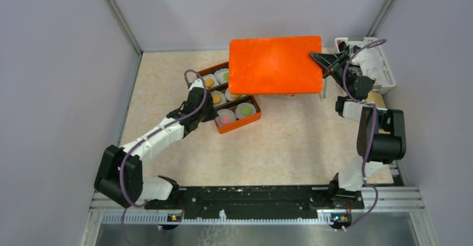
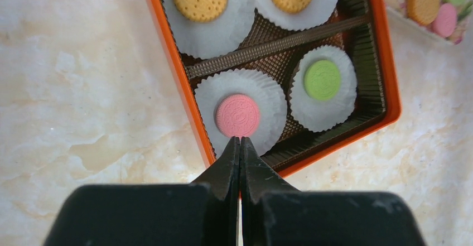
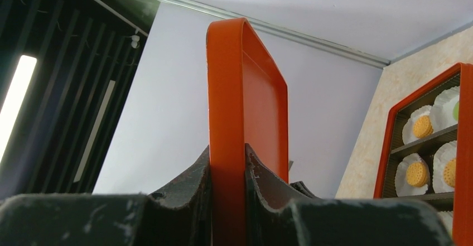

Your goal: Pack the cookies

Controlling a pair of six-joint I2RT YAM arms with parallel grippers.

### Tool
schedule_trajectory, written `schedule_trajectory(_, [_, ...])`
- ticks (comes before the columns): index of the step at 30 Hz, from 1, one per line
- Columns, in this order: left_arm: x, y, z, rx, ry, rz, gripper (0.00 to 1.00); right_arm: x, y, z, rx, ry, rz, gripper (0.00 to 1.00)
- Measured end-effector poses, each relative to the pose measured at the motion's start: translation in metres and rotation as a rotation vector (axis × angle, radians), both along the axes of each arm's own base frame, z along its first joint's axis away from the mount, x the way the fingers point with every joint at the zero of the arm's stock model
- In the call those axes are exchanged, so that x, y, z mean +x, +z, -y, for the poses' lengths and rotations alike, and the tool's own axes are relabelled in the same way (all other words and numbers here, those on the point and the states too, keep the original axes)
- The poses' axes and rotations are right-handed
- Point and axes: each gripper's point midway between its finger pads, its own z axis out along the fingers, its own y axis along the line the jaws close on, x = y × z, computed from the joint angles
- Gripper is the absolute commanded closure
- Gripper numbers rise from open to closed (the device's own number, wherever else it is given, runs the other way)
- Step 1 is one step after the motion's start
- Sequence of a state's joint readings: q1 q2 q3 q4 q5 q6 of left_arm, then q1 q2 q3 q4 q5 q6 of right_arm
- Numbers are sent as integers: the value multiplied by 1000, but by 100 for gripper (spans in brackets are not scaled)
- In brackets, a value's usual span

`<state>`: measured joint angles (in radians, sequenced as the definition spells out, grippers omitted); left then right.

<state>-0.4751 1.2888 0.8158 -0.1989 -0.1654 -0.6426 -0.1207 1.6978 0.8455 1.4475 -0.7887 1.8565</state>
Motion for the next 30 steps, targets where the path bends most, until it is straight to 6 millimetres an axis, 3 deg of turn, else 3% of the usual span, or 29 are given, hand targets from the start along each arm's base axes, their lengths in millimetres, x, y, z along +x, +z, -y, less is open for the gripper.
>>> schedule_trajectory(5, [-4, -28, 9, 17, -29, -79, 100, 3, -6, 0, 10, 6, -21, 100])
schedule_trajectory(9, [-13, -32, 23, 15, -67, -95, 100, 11, -8, 1, 11, 11, -29, 100])
schedule_trajectory(14, [-29, -34, 42, -2, -111, -122, 100, 16, 9, 3, 15, 19, 9, 100])
schedule_trajectory(19, [-47, -41, 62, -15, -155, -154, 100, 18, 21, 15, 32, 5, 25, 100])
schedule_trajectory(25, [-59, -66, 70, 21, -173, -225, 100, 22, 20, 35, 57, -24, -4, 100])
schedule_trajectory(28, [-63, -64, 74, 33, -184, -230, 100, 24, 18, 40, 63, -32, -13, 100])
schedule_trajectory(30, [-57, -49, 82, 28, -189, -206, 100, 25, 18, 41, 67, -34, -17, 100])
